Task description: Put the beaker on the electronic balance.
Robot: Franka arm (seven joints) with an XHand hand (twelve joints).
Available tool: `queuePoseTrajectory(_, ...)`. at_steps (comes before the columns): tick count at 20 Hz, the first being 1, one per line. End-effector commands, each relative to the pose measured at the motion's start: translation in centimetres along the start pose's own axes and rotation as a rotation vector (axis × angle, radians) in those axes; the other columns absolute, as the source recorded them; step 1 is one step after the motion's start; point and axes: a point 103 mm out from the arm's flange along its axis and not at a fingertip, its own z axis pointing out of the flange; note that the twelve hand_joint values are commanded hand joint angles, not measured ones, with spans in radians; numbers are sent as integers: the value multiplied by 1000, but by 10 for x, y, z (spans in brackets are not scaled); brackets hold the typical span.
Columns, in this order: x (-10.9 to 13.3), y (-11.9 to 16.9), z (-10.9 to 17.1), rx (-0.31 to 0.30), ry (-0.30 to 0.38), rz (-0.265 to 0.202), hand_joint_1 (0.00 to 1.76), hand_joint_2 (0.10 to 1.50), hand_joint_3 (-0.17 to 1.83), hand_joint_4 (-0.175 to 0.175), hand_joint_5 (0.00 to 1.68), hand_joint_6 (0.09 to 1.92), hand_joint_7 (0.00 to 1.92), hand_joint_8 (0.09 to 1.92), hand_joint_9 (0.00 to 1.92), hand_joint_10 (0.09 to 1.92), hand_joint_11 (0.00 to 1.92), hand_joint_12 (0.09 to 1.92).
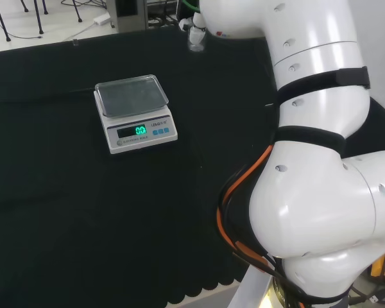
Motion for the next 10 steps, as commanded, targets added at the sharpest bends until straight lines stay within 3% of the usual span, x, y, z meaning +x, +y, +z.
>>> queuePoseTrajectory(1, 27, 43, 18, 47, 10, -114, 1494, 1121, -1, -175, 841, 1200, 719, 1179, 1030, 1040, 886, 1357)
queuePoseTrajectory(10, 57, 54, 23, 91, -30, -206, 1494, 1120, -1, -175, 843, 1196, 722, 1176, 1033, 1036, 888, 1353)
